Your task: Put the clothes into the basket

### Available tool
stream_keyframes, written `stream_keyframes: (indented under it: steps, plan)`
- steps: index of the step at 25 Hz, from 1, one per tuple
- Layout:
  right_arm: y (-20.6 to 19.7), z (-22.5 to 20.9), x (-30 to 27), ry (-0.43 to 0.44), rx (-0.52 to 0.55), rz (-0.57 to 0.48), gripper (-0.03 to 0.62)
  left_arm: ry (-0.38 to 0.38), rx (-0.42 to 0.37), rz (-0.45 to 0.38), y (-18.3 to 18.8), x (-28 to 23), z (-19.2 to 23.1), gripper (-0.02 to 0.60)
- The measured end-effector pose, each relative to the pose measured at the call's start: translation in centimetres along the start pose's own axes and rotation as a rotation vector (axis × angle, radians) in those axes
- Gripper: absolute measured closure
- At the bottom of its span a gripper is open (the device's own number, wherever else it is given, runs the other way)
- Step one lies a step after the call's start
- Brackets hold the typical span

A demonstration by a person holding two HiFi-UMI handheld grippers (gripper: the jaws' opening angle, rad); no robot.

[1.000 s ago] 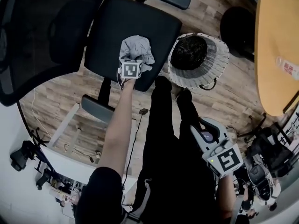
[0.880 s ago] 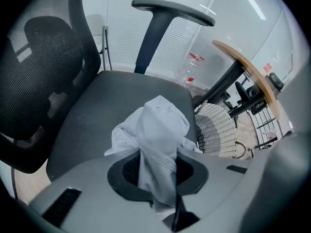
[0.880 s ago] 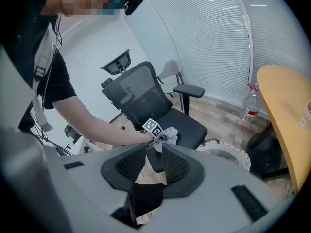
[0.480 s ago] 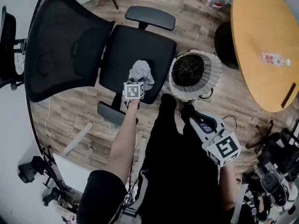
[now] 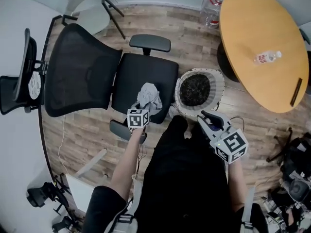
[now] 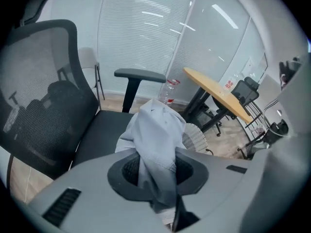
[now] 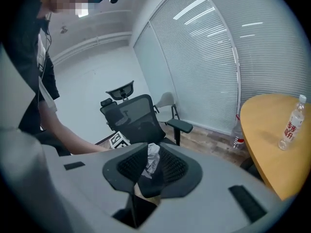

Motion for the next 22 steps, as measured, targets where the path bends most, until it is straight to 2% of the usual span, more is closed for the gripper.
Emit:
stream_keyframes:
  steps: [9,14,18,22]
  plan:
    - [1.8,-1.5,1.5,-0.076,-0.028,-0.107,0.517,-0.173,-0.011,-0.246,3.6,9.4,-6.0,0.492]
    - [2.4,-2.2,1.1,-0.1,-0.024,-0.119,0.519,-0.25,-0.157,-0.397,6.1,14.7,-9.9,0.492]
    - [2.2,-2.7,1.4,-0.11,-0.031,-0.113,0.531,-0.364,-0.225,-0.511,7.5,18.1,-13.2,0.492]
    - [1.6,-3.6,2.2,-0.152,-0.064,-0.11,0.534,-0.414,-0.298,-0.551,8.7,20.2,-16.0,0.492]
Point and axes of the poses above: the fingertips, and each gripper's own axes: x backward along the fingers, z to its left, y out of its top, the point moved 5 cm from there along x, backward along the fingers, and after that the axes turned 8 degrees about x, right-handed, at the moved point
